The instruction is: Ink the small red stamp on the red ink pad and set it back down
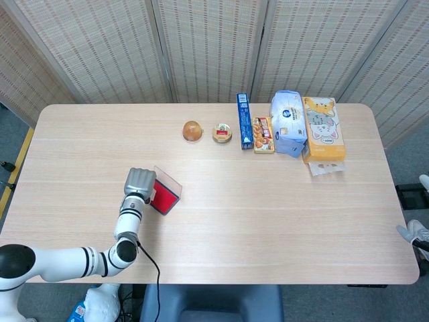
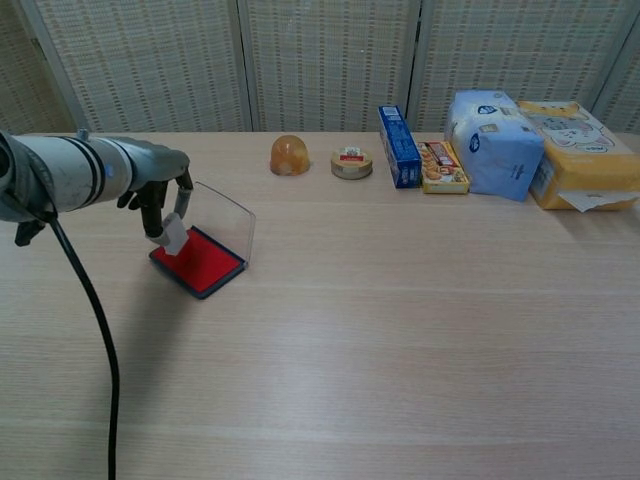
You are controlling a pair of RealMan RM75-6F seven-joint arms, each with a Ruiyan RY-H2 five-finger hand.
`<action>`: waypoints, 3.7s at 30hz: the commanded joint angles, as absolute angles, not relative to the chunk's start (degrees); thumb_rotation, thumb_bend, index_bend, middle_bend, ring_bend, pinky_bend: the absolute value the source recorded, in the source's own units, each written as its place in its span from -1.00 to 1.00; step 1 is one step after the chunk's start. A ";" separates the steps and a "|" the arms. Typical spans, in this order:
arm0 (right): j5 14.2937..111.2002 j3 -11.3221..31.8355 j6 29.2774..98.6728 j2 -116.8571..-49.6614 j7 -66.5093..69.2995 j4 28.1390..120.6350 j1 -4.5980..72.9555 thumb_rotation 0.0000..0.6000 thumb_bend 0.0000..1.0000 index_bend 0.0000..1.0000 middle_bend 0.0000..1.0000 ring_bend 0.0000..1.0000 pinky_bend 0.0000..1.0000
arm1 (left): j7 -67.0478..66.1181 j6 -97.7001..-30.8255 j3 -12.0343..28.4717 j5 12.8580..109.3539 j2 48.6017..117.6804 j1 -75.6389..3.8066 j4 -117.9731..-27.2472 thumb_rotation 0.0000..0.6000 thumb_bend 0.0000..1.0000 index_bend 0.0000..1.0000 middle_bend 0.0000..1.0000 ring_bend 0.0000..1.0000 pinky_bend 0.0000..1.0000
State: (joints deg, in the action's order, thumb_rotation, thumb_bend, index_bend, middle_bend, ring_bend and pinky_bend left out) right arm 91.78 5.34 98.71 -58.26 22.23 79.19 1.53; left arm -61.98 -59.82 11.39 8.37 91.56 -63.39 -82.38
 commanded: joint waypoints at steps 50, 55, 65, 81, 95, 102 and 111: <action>93.00 4.94 96.25 -58.97 16.53 81.10 2.61 1.00 -0.70 -1.00 -1.00 -1.00 -1.00 | -46.95 -72.50 5.64 23.57 75.62 -50.95 -105.02 1.00 0.00 0.51 1.00 0.51 0.29; 93.08 4.78 94.99 -59.27 13.93 82.32 3.22 1.00 -0.70 -1.00 -1.00 -1.00 -1.00 | -40.26 -71.55 4.35 28.96 72.31 -46.56 -105.57 1.00 0.00 0.51 1.00 0.49 0.29; 92.83 4.60 94.11 -59.23 12.75 83.14 3.49 1.00 -0.70 -1.00 -1.00 -1.00 -1.00 | -33.52 -65.00 4.04 34.12 74.80 -44.06 -99.21 1.00 -0.01 0.51 1.00 0.46 0.29; 93.01 4.41 94.19 -59.29 12.63 83.16 3.49 1.00 -0.70 -1.00 -1.00 -1.00 -1.00 | -26.39 -57.18 3.97 38.93 79.75 -41.84 -89.60 1.00 -0.02 0.51 1.00 0.43 0.29; 93.14 4.36 94.27 -59.38 12.64 82.97 3.56 1.00 -0.70 -1.00 -1.00 -1.00 -1.00 | -23.90 -54.89 4.41 40.92 80.42 -40.64 -88.10 1.00 -0.04 0.47 1.00 0.39 0.29; 93.09 4.32 93.98 -59.36 12.60 82.94 3.71 1.00 -0.70 -1.00 -1.00 -1.00 -1.00 | -23.05 -54.20 4.41 41.74 81.05 -40.09 -87.10 1.00 -0.14 0.47 1.00 0.39 0.29; 93.20 4.25 94.09 -59.40 12.26 83.11 3.68 1.00 -0.70 -1.00 -1.00 -1.00 -1.00 | -22.45 -53.22 4.32 42.31 80.96 -39.60 -86.60 1.00 -0.48 0.22 0.99 0.31 0.25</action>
State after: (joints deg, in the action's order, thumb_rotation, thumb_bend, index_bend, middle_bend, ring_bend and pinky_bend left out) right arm 93.20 4.25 94.09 -59.40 12.26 83.11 3.68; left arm -22.44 -53.22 4.34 42.30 80.96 -39.60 -86.61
